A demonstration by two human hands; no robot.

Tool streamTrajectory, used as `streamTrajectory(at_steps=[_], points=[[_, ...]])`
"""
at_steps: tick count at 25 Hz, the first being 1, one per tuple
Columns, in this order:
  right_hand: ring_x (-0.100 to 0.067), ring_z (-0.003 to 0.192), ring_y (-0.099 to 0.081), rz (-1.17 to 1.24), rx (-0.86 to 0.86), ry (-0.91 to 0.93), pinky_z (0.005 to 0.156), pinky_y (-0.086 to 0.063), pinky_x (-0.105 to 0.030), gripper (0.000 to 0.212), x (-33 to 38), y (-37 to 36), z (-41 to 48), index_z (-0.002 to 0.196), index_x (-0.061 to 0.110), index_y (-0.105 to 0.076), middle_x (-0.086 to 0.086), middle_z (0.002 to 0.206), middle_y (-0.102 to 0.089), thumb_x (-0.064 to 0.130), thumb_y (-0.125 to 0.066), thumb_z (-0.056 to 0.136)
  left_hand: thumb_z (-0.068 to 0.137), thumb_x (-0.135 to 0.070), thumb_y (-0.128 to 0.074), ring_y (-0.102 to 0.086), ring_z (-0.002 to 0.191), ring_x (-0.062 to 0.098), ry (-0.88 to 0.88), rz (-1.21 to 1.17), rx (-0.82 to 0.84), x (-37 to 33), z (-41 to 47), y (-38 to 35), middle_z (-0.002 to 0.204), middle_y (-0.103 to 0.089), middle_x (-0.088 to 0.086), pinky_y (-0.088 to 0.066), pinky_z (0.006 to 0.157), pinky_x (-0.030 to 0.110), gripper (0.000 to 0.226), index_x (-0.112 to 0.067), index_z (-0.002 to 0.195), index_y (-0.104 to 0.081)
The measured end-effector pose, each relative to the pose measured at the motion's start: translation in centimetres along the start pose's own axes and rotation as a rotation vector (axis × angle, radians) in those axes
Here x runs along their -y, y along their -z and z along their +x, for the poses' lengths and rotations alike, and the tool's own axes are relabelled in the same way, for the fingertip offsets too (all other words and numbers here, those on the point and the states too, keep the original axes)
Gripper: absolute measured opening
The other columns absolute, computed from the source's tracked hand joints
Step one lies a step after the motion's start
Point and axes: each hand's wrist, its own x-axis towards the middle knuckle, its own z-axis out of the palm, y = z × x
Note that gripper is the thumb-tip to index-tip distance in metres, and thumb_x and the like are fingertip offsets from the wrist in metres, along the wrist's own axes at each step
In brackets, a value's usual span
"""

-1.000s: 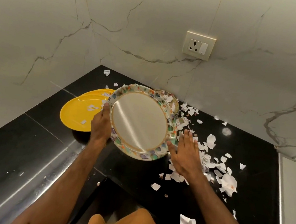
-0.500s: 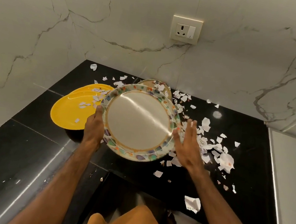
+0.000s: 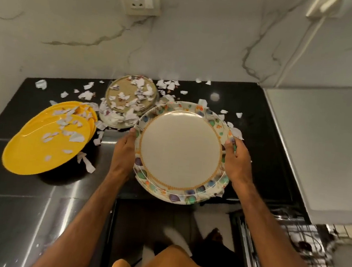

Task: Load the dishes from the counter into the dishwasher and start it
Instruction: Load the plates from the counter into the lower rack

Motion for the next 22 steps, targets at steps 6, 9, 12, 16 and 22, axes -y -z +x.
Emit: streamTrajectory(at_steps=[6,9,12,16,22], points=[[-0.002,0.092,-0.066,0.034,-0.244,-0.108,0.073,-0.057,-0.026,0.033,-4.9,9.0,-4.0,0.127,0.018,-0.059,0.009,0.104,-0.066,0.041,-0.043,0.111,0.109,-0.048,-0.041,-0.075,0.089,0.035,-0.017,0.019,0.284,-1.6,-2.3,-9.0,0.102,-0.076,0.018,-0.062,0.078,0.048,0.046,-0.012,0.112,-0.07],[-0.009,0.095,-0.066,0.039,-0.378,-0.171,0.08,-0.059,-0.034,0.034,-8.1,13.8,-6.5,0.129,0.017,-0.06,0.002,0.111,-0.067,0.041,-0.044,0.111,0.108,-0.049,-0.041,-0.076,0.092,0.036,-0.011,0.048,0.404,-1.3,-4.6,-14.1,0.104,-0.076,0.016,-0.064,0.078,0.05,0.047,-0.011,0.117,-0.069],[-0.016,0.102,-0.067,0.057,-0.467,-0.222,0.08,-0.057,-0.035,0.035,-11.4,18.6,-9.7,0.131,0.019,-0.06,0.001,0.114,-0.068,0.042,-0.044,0.11,0.11,-0.045,-0.04,-0.077,0.086,0.028,-0.025,0.098,0.471,-0.7,-8.2,-19.4,0.095,-0.078,0.007,-0.063,0.063,0.034,0.042,-0.015,0.111,-0.069],[-0.015,0.101,-0.067,0.1,-0.593,-0.303,0.068,-0.048,-0.024,0.033,-15.9,25.1,-15.4,0.128,0.017,-0.061,0.0,0.112,-0.068,0.039,-0.044,0.111,0.109,-0.045,-0.04,-0.077,0.086,0.026,-0.08,0.195,0.595,0.7,-14.2,-26.2,0.095,-0.078,0.006,-0.065,0.07,0.037,0.044,-0.013,0.11,-0.071],[-0.017,0.103,-0.069,0.226,-0.78,-0.399,0.08,-0.055,-0.032,0.027,-22.2,30.9,-23.0,0.124,0.02,-0.061,0.001,0.109,-0.071,0.039,-0.047,0.11,0.109,-0.045,-0.042,-0.077,0.09,0.025,-0.095,0.282,0.816,3.1,-21.5,-33.5,0.099,-0.078,0.006,-0.063,0.073,0.039,0.041,-0.017,0.113,-0.071]])
